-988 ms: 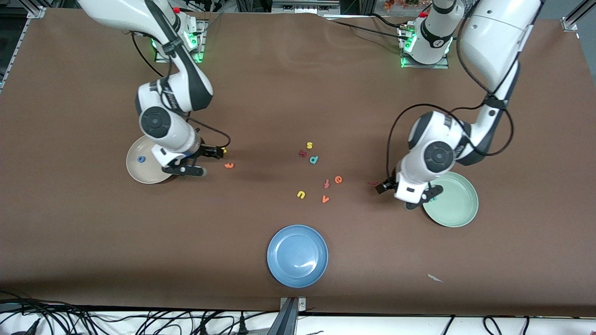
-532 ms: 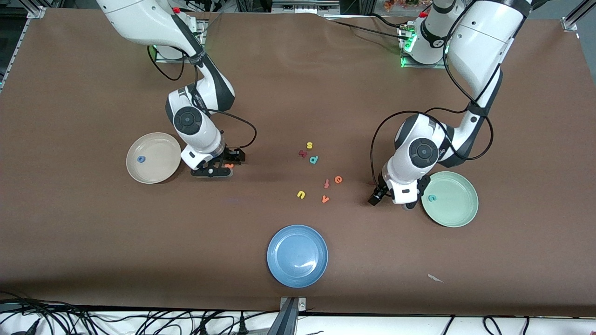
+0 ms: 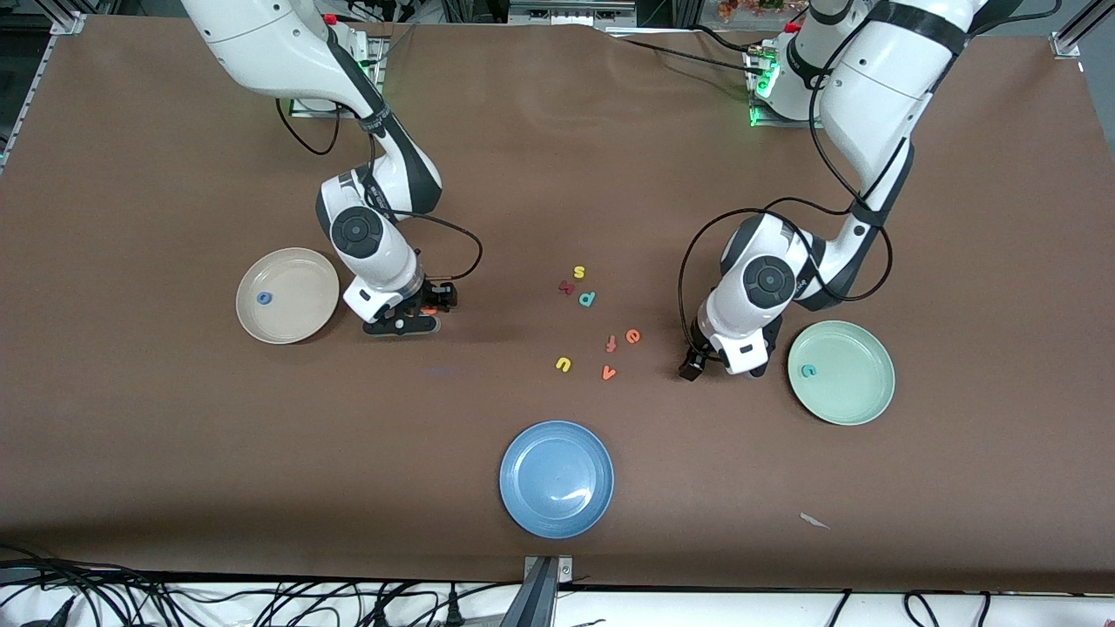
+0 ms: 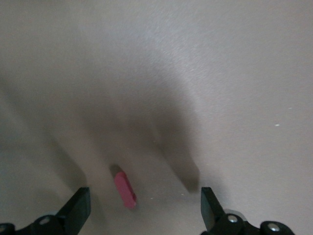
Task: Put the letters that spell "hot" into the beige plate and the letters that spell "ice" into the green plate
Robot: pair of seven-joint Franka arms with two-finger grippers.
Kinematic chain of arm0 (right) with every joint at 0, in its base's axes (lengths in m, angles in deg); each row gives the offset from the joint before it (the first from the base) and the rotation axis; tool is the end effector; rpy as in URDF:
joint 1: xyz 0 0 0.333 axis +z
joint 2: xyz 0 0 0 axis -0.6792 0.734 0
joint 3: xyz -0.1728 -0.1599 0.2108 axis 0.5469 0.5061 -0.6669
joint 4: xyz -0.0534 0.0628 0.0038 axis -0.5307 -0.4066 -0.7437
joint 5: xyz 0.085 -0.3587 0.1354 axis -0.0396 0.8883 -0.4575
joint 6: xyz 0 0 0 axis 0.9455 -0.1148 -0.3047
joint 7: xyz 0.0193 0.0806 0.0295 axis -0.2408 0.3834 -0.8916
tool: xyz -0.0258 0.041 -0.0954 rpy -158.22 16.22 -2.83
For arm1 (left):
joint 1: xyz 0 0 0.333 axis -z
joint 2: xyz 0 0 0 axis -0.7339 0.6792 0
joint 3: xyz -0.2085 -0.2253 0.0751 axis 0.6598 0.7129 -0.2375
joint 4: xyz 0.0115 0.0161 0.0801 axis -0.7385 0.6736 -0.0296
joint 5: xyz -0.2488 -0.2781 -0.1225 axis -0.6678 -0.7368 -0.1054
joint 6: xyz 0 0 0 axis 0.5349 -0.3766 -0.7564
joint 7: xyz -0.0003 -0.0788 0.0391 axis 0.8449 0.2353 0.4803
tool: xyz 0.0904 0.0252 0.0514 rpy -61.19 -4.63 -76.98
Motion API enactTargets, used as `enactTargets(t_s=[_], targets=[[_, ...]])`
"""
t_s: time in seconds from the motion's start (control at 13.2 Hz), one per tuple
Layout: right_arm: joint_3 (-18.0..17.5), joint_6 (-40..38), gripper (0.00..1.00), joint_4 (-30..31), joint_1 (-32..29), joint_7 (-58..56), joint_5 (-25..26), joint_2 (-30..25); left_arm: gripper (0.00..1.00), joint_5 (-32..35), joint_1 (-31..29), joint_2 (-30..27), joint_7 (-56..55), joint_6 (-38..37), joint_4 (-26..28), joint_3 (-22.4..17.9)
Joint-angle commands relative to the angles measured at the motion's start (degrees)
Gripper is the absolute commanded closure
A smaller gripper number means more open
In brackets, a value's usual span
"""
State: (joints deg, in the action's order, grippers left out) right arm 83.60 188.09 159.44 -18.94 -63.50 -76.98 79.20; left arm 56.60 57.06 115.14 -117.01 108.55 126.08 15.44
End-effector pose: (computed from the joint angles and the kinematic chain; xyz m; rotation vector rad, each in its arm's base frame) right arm 0.5331 0.2677 0.1742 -3.1163 -0.1038 0.0224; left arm 0.5922 -0.2507 0.1654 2.5437 1.6847 -0.0847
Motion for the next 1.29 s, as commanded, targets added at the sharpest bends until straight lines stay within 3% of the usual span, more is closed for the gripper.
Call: enactTargets(t_s=[0.0, 0.08, 0.3, 0.46, 0.76, 0.91, 1.22], targets=[[-0.06, 0.98, 0.34, -0.3, 0.15, -0.42, 0.72, 1.48, 0.07, -0.28, 0.18, -2.58, -1.55, 1.48, 3.31, -0.25], [-0.06, 0.98, 0.36, -0.3, 0.24, -0.42, 0.8, 1.67, 0.13, -0.28, 0.18, -3.37, -1.64, 1.48, 4.1, -0.25], [0.03, 1.07, 0.58, -0.21, 0.24, -0.51, 0.8, 1.76, 0.36, -0.28, 0.09, -4.08, -1.64, 1.75, 4.81, -0.25], [0.03, 1.07, 0.74, -0.21, 0.24, -0.42, 0.8, 1.84, 0.4, -0.19, 0.18, -4.17, -1.64, 1.75, 4.9, -0.34], [0.03, 0.72, 0.79, -0.21, 0.24, -0.25, 0.8, 1.5, 0.43, 0.51, 0.18, -4.08, -1.56, 1.75, 4.99, -0.51], [0.38, -1.02, 0.79, -0.3, 0.15, -0.68, 0.72, -1.04, 0.52, 1.04, 0.09, -4.08, -1.64, 1.75, 4.99, -0.51], [5.72, -15.76, 0.79, -4.33, 0.06, -4.35, 0.8, -7.19, 0.66, 1.13, 0.27, -4.08, -1.64, 1.75, 4.99, -0.51]])
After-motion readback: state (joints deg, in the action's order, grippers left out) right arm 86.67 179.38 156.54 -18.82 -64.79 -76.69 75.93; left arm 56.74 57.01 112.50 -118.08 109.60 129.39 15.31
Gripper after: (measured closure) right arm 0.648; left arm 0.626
